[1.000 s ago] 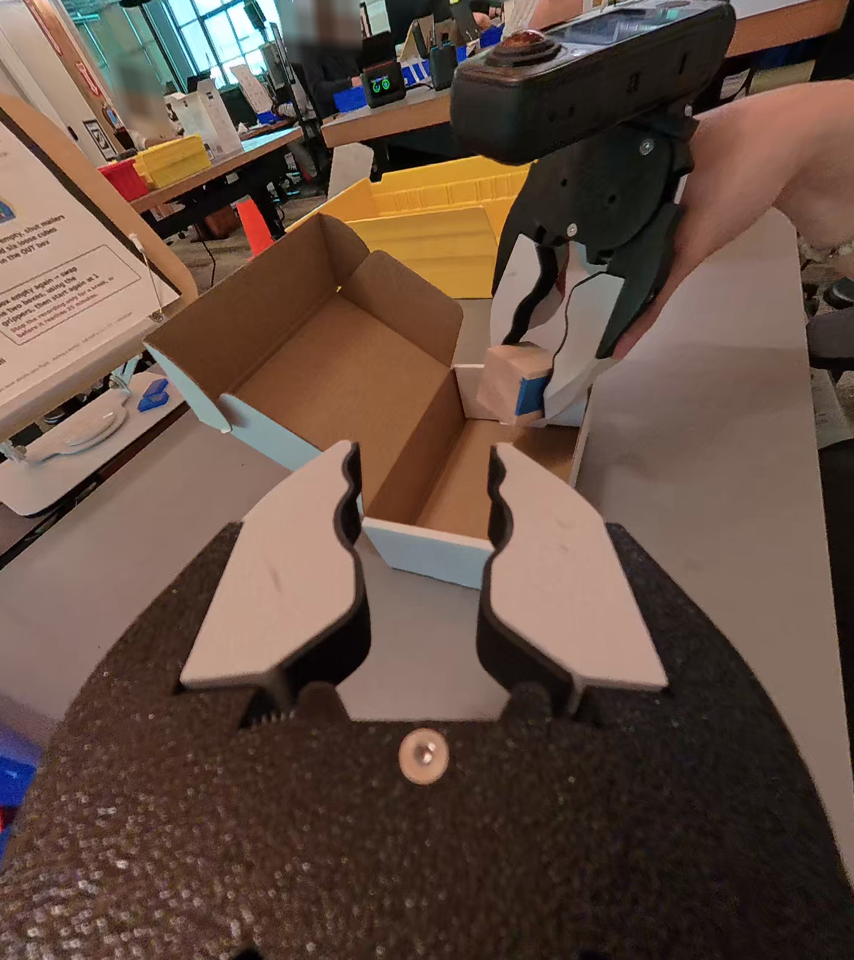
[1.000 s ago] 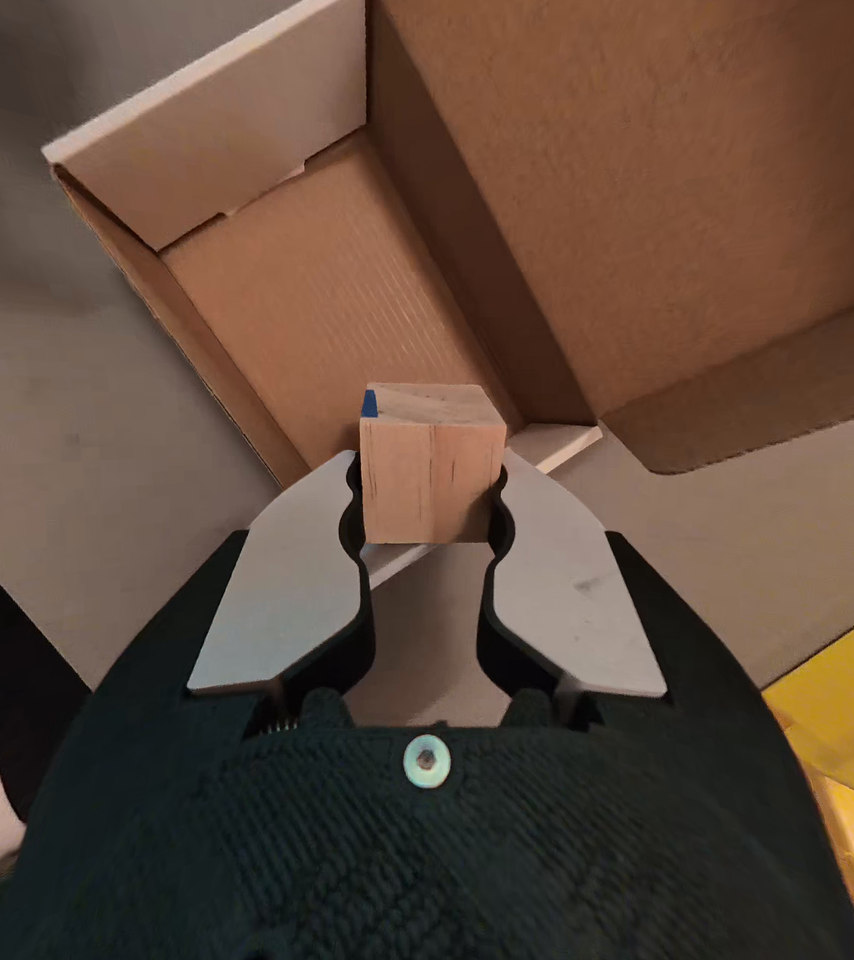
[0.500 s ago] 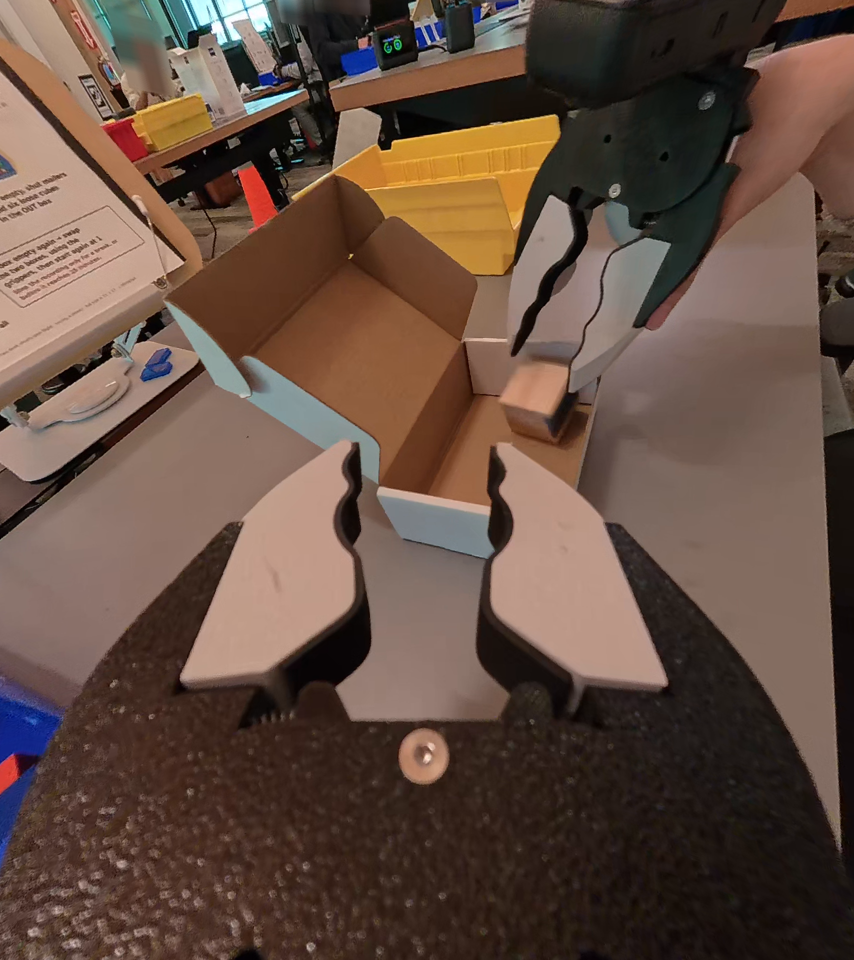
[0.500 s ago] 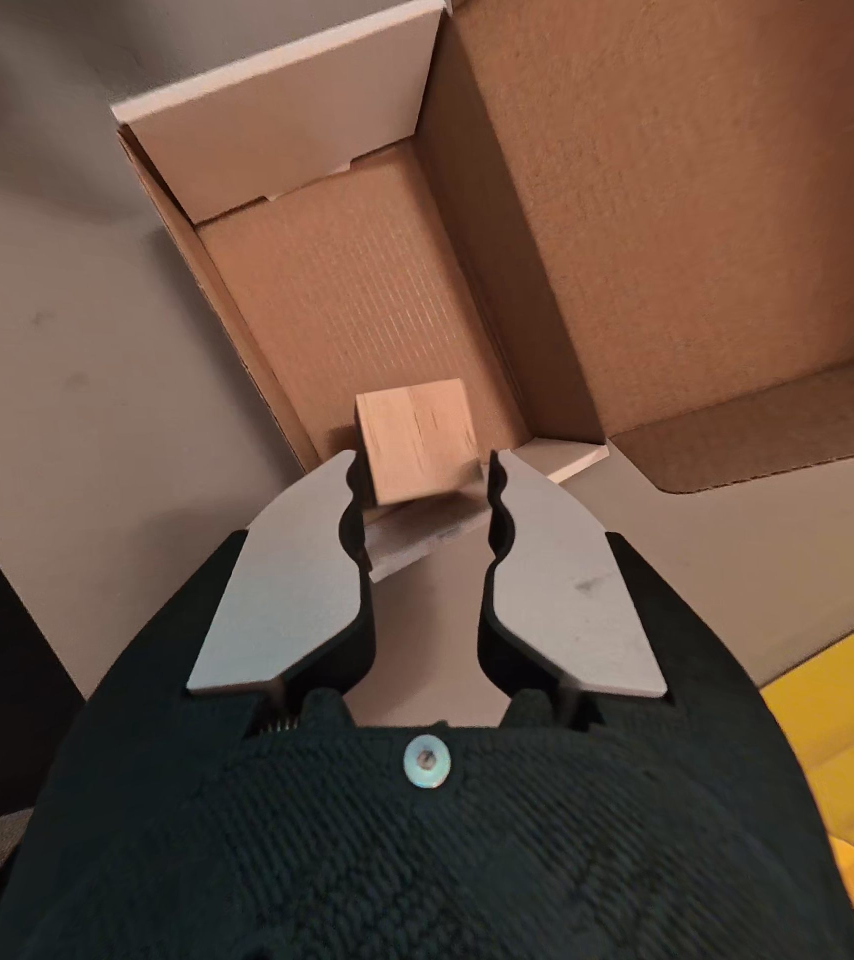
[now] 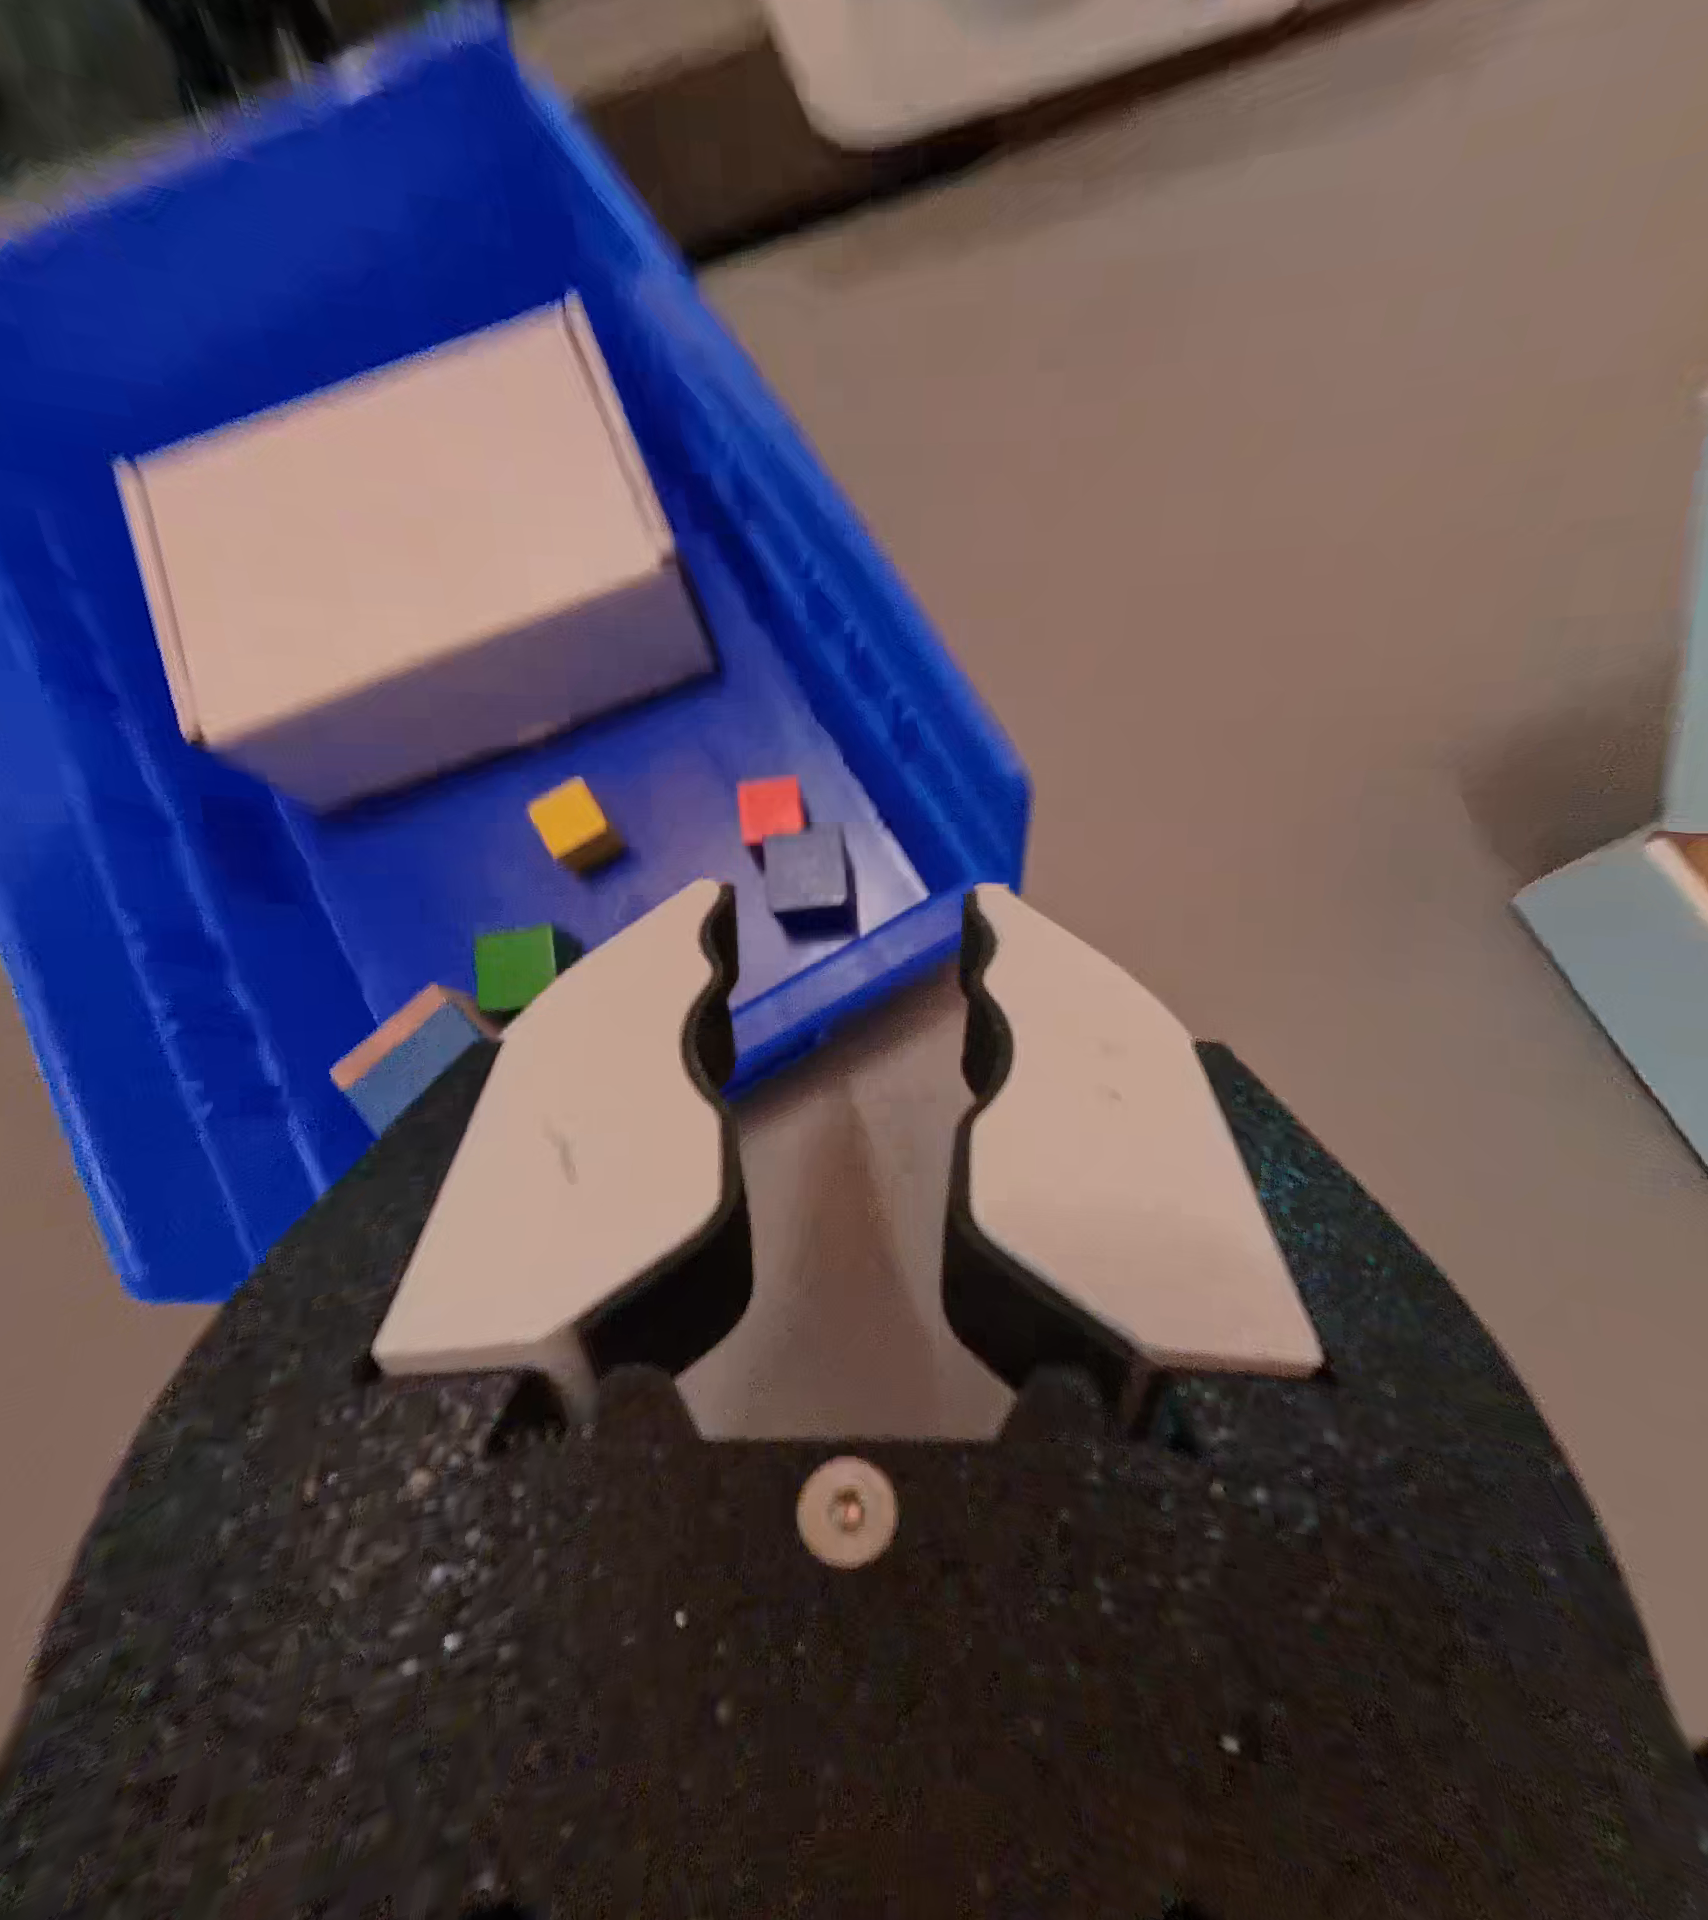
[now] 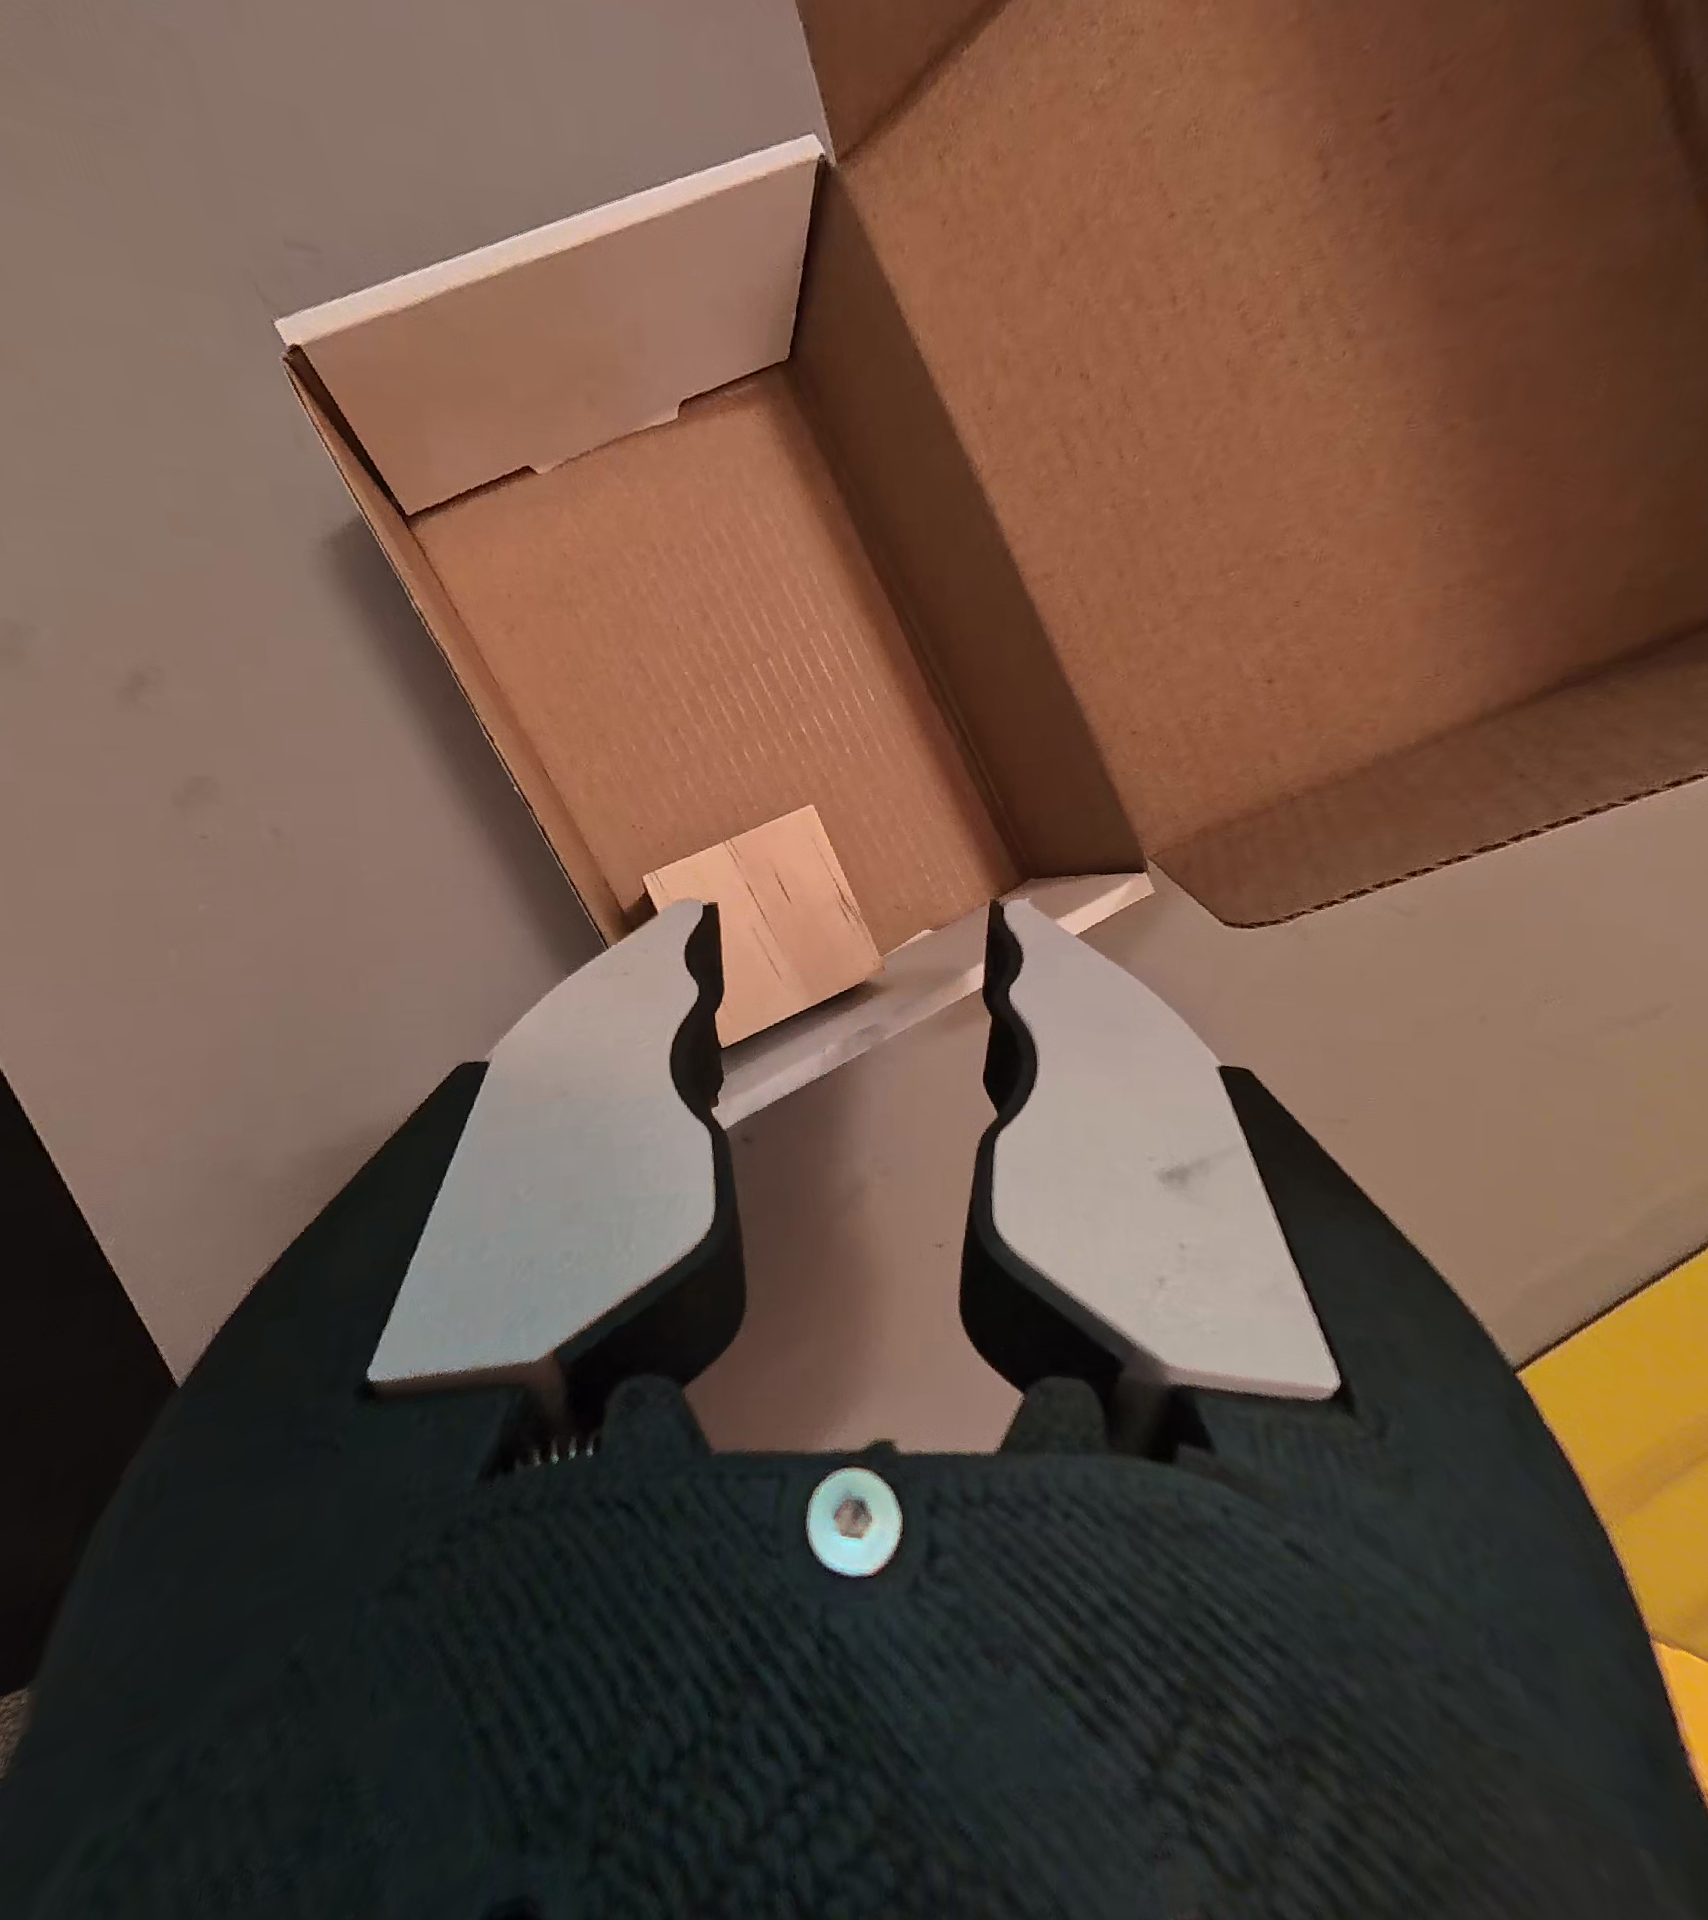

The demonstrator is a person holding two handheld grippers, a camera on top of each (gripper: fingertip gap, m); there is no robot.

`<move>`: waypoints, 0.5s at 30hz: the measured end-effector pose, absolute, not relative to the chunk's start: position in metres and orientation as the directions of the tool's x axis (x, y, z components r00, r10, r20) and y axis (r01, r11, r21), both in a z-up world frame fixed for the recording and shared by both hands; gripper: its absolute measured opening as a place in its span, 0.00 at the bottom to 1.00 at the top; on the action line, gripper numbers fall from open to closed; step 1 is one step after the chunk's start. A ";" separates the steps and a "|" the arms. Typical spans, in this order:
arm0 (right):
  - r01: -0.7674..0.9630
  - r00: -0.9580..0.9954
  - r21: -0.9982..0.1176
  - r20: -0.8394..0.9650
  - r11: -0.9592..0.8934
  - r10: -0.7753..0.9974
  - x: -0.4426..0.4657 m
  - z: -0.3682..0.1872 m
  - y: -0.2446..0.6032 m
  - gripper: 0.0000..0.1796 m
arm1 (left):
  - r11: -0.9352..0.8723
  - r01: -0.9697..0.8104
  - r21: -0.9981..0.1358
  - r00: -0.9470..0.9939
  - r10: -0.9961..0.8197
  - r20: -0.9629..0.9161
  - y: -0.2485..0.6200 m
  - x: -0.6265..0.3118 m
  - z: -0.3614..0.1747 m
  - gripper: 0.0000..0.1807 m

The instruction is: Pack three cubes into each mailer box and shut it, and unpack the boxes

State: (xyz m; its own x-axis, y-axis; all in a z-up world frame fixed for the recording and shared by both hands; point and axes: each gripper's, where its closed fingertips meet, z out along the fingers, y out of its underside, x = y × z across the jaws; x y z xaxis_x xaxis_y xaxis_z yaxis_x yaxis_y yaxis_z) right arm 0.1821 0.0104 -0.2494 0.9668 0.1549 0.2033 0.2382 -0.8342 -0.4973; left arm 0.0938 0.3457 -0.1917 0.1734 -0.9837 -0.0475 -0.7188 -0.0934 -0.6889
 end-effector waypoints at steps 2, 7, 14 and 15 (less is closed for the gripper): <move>0.244 0.965 -0.490 0.209 -0.837 0.159 0.183 -0.250 0.010 0.27 | -0.161 -0.797 -0.583 0.189 -0.982 0.013 0.354 0.096 -0.208 0.25; 0.236 0.966 -0.491 0.212 -0.839 0.147 0.186 -0.251 0.010 0.27 | -0.196 -0.920 -0.340 0.189 -0.981 0.054 0.362 0.103 -0.245 0.29; 0.242 0.964 -0.475 0.220 -0.846 0.152 0.187 -0.255 0.009 0.29 | -0.254 -0.947 -0.194 0.247 -0.967 0.060 0.367 0.120 -0.274 0.31; 0.242 0.963 -0.473 0.220 -0.847 0.153 0.187 -0.255 0.009 0.29 | -0.265 -0.948 -0.177 0.258 -0.964 0.065 0.368 0.121 -0.278 0.31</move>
